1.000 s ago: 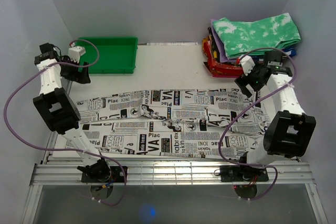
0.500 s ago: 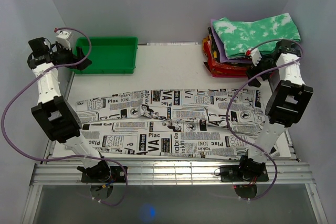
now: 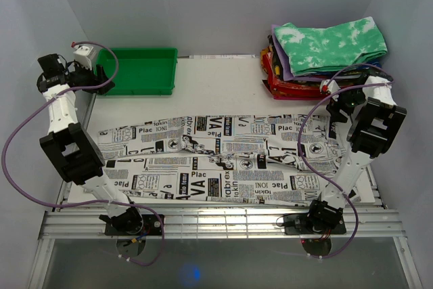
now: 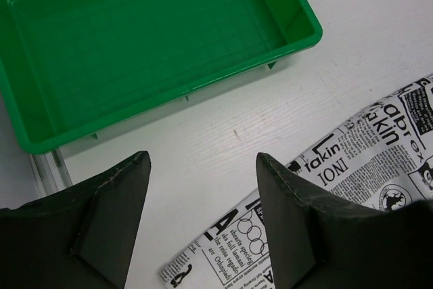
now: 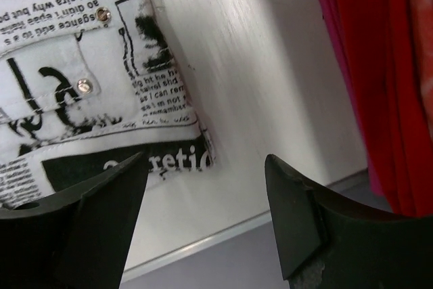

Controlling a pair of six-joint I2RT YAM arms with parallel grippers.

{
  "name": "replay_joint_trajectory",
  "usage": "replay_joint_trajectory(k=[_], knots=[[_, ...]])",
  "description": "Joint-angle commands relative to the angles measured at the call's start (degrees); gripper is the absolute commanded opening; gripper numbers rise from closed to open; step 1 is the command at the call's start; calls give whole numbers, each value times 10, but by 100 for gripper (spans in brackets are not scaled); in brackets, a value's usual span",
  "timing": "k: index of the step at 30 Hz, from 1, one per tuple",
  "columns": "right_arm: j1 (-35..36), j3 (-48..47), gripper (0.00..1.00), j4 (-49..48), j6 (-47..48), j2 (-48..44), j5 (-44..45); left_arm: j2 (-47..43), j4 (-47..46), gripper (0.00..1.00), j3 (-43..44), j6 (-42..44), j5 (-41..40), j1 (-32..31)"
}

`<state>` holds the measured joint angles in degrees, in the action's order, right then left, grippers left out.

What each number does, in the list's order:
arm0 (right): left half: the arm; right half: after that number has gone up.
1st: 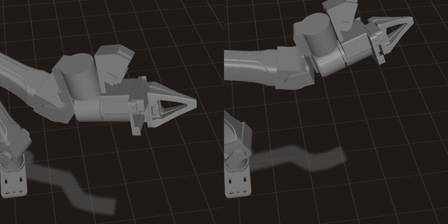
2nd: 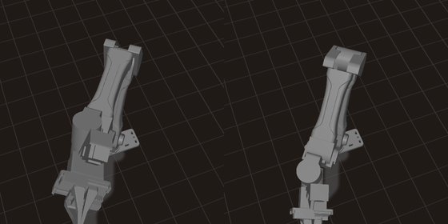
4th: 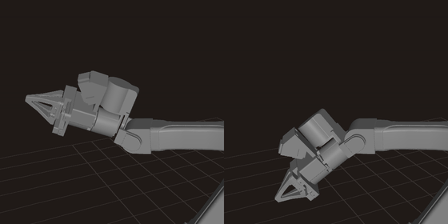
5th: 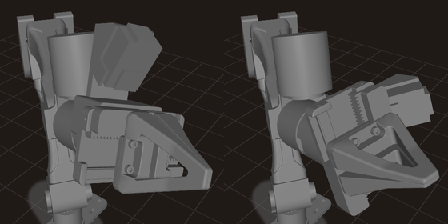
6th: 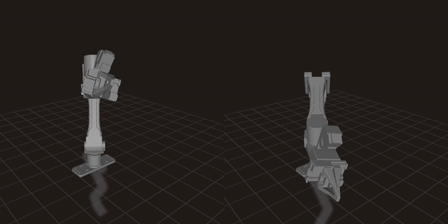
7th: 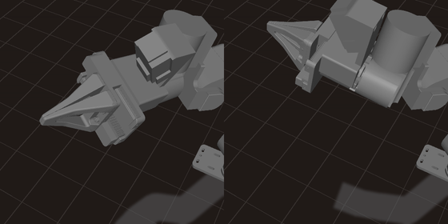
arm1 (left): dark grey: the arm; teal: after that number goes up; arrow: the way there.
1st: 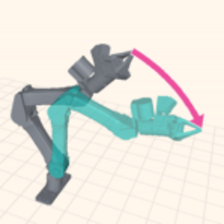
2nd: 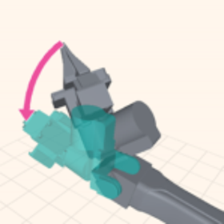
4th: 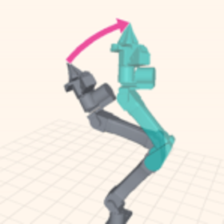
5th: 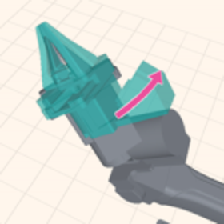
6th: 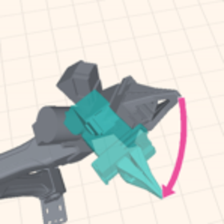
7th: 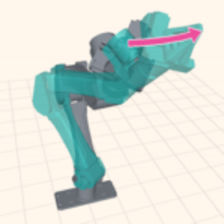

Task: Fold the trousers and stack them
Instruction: Flatten the trousers out, then fold the trousers

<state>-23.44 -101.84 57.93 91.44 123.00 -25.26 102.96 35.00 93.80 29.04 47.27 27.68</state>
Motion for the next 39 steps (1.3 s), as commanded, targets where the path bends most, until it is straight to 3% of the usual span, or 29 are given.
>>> replay_joint_trajectory(k=[1,9,14,18,19,22,30,39], knots=[[3,-6,75,-23,40,21,-15,-20,23,73,-1,38,-13,0],[4,29,75,-58,62,38,-23,-4,45,72,15,63,-43,1],[4,52,61,-37,92,43,-6,24,71,71,44,73,-57,0],[4,107,35,-27,129,9,9,64,117,72,88,124,-60,0],[4,116,19,-26,132,0,13,75,151,73,119,155,-60,1],[4,156,8,-48,130,-45,13,123,222,74,165,230,-63,1],[4,201,8,-91,87,-155,3,203,345,62,254,403,-102,19],[5,221,8,-103,71,-224,10,270,432,57,235,546,-179,25]])
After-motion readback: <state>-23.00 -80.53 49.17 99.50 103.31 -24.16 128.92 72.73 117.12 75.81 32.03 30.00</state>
